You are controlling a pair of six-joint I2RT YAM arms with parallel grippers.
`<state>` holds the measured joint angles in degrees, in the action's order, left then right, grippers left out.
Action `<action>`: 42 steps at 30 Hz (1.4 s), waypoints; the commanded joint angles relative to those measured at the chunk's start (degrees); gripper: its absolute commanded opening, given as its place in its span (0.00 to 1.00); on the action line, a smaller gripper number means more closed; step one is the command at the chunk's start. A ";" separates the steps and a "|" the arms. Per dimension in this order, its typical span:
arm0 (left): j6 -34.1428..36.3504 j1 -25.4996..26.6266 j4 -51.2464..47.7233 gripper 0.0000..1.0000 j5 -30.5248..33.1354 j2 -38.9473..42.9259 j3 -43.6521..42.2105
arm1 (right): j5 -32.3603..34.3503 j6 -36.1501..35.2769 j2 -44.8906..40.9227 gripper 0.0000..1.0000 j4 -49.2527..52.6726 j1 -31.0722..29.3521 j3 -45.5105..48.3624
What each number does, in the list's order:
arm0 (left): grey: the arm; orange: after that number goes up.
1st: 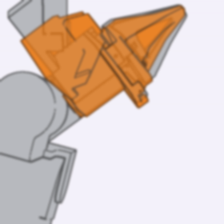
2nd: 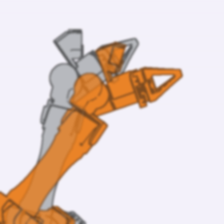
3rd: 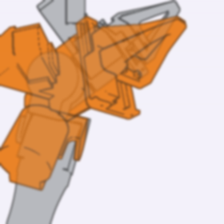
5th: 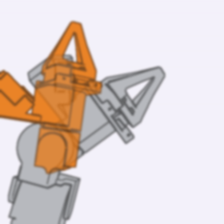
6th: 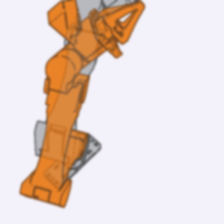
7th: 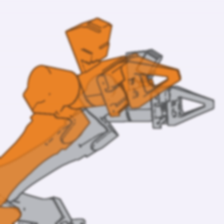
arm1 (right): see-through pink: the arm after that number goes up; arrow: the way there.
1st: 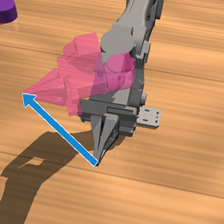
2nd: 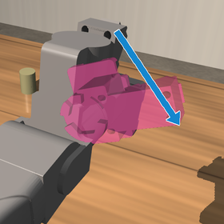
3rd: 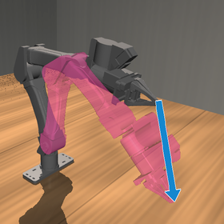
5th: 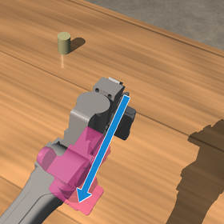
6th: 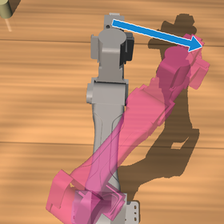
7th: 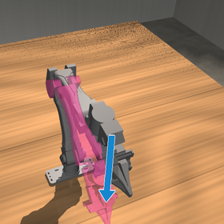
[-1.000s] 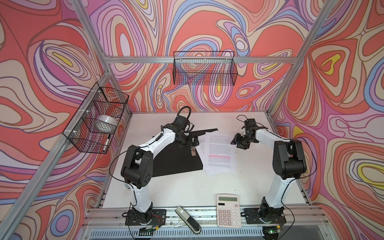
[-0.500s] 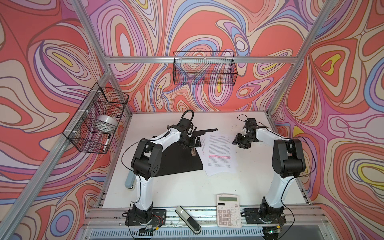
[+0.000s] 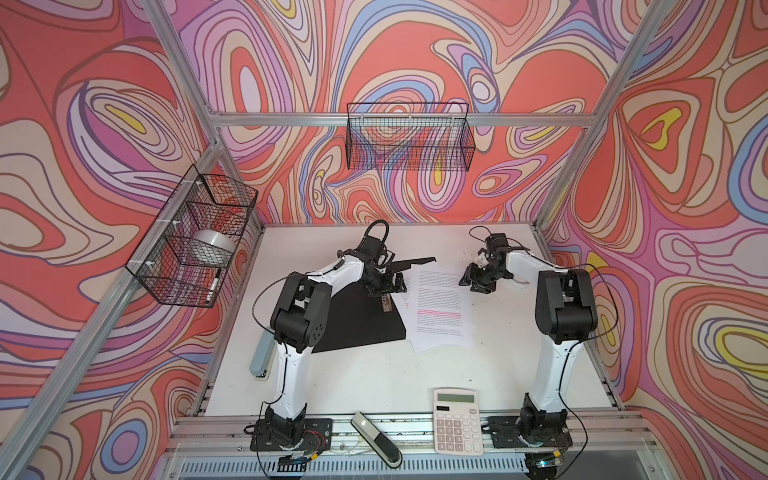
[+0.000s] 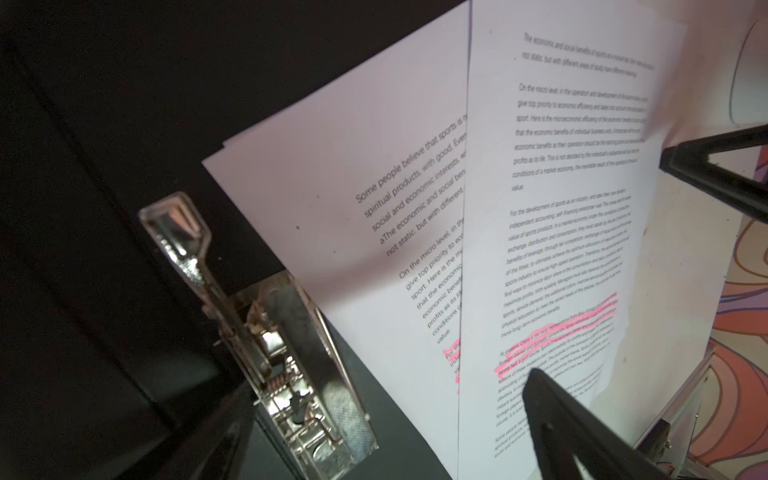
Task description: Put the files into the folder
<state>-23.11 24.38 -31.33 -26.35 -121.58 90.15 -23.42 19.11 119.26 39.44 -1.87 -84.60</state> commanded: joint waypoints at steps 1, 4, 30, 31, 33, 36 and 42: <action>0.53 -0.06 -0.02 1.00 -4.00 -3.18 1.87 | -4.44 -1.31 4.25 0.52 1.93 0.11 -1.53; 0.52 -0.04 0.42 1.00 -5.09 -3.93 2.13 | -6.09 -2.20 5.24 0.52 2.55 -0.32 -3.12; 4.23 -2.33 -5.00 1.00 0.67 11.09 -5.71 | -0.59 7.29 -24.43 0.49 2.57 -5.41 15.25; 4.14 -2.32 -4.15 1.00 1.69 12.07 -6.46 | -0.92 7.44 -26.19 0.48 3.30 -6.91 16.43; 4.17 -2.59 -2.43 1.00 3.69 13.73 -7.67 | -0.24 8.18 -29.82 0.47 4.88 -10.89 18.25; 3.41 -3.55 -1.92 1.00 4.88 14.87 -8.25 | -0.62 9.56 -33.83 0.46 6.40 -16.03 20.35; 3.89 -5.08 2.00 1.00 6.19 16.05 -13.91 | 2.94 13.00 -39.35 0.41 4.81 -26.69 27.13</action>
<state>-19.70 20.03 -30.92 -22.17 -106.26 78.96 -22.57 29.39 81.93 44.38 -25.19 -60.25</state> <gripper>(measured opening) 0.998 0.416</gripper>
